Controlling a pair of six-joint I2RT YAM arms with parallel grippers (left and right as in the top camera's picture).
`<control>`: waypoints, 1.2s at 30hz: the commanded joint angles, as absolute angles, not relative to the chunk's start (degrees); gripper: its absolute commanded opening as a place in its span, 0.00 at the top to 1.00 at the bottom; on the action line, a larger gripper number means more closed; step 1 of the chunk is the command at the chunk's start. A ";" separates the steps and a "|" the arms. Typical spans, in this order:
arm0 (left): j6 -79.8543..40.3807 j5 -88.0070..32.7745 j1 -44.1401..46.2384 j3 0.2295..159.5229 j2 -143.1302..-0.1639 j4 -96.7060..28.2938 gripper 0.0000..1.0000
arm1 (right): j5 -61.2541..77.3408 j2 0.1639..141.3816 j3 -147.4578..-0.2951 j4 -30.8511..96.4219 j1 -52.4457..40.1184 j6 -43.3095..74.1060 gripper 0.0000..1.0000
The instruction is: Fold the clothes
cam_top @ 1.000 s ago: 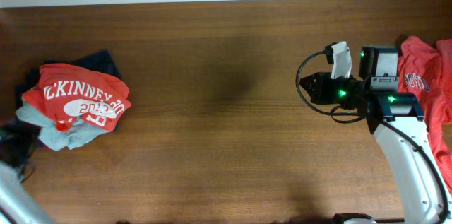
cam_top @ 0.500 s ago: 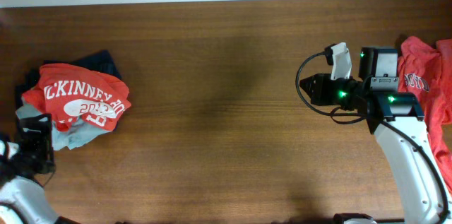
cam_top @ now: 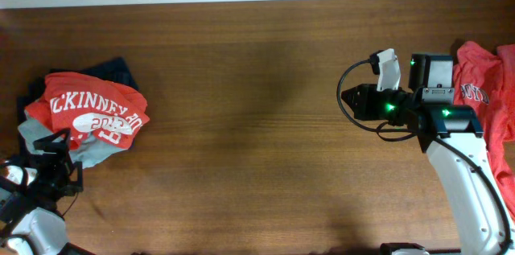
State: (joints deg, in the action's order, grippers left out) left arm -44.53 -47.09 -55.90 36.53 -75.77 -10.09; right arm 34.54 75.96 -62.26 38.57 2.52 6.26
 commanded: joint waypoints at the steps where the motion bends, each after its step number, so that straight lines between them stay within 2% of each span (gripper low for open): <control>1: -40.23 -49.82 -55.77 36.32 -75.64 -10.15 0.01 | 34.28 75.85 -62.37 38.41 2.22 6.42 0.91; 6: -43.72 -54.65 -55.66 36.32 -75.64 -13.23 0.01 | 34.28 75.85 -62.37 38.41 2.22 6.42 0.92; 17: -62.43 -58.50 -56.58 36.32 -75.64 -12.14 0.01 | 34.28 75.85 -62.37 38.41 2.22 6.42 0.92; 21: -49.58 -57.74 -56.55 36.34 -75.53 -5.54 0.01 | 34.30 75.85 -62.37 38.41 2.22 6.44 0.92; 26: -39.70 -57.71 -56.58 37.17 -73.01 -1.15 0.01 | 34.30 75.85 -62.37 38.85 2.22 6.42 0.91; 29: -33.21 -57.39 -56.51 38.65 -69.38 -2.33 0.01 | 34.28 75.85 -62.37 38.81 2.22 6.42 0.92; 36: -28.10 -56.73 -56.51 41.78 -61.19 -7.27 0.01 | 34.30 75.90 -62.37 38.83 2.22 6.42 0.91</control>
